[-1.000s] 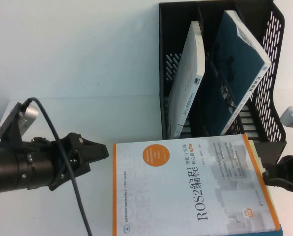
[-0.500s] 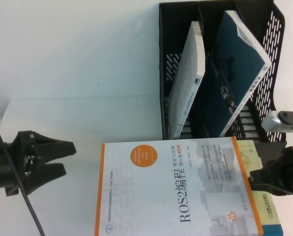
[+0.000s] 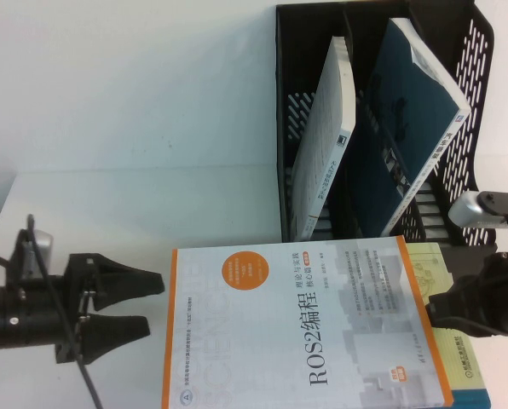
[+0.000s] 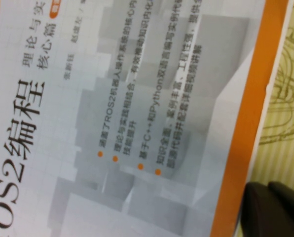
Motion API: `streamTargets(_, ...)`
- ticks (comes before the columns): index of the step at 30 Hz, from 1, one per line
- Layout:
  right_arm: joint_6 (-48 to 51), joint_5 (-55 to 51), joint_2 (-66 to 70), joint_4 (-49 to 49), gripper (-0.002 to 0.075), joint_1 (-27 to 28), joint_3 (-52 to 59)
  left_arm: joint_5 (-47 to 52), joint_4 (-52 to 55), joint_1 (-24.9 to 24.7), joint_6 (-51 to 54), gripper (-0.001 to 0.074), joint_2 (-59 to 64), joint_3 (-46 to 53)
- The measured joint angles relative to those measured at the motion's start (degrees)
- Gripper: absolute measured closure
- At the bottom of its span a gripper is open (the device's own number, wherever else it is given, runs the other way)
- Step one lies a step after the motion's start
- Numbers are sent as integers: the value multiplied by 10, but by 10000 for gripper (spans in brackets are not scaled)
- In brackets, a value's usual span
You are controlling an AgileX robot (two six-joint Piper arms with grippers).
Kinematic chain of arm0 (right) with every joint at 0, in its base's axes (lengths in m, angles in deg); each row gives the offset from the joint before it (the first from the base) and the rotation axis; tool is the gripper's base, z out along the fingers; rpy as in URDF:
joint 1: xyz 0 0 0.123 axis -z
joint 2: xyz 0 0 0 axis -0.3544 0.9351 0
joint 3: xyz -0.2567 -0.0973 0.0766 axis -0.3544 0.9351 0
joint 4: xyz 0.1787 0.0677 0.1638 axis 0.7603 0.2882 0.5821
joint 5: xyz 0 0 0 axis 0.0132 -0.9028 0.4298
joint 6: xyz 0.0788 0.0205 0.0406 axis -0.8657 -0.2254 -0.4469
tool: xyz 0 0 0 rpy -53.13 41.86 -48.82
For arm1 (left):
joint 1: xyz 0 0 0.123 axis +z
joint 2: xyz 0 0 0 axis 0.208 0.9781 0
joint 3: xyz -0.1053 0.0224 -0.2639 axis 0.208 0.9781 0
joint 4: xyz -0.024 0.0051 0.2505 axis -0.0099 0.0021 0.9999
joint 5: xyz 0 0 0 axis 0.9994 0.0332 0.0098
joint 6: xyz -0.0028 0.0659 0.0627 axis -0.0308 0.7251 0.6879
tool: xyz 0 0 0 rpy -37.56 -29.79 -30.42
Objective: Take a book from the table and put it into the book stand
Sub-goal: Pick up the book with your left arm
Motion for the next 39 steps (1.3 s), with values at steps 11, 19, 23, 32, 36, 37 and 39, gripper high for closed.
streamTargets(11,19,-2,19,19,717,0,-7,0,-69,-79,12,130,8,-4)
streamTargets(19,32,-19,25,22,717,0,-19,-1,-48,-82,10,130,8,-4)
streamTargets(23,30,-30,30,16,717,-1,-30,-1,-40,-82,9,130,8,-4)
streamTargets(32,19,-48,31,6,717,-1,-35,-1,-26,-82,9,130,8,-4)
streamTargets(36,19,-53,31,15,717,-1,-35,-1,-4,-82,9,130,8,-4)
streamTargets(37,19,-56,31,20,717,-1,-35,-1,-2,-82,7,130,8,-4)
streamTargets(39,26,-63,32,33,717,-1,-35,-1,0,-82,7,130,8,-4)
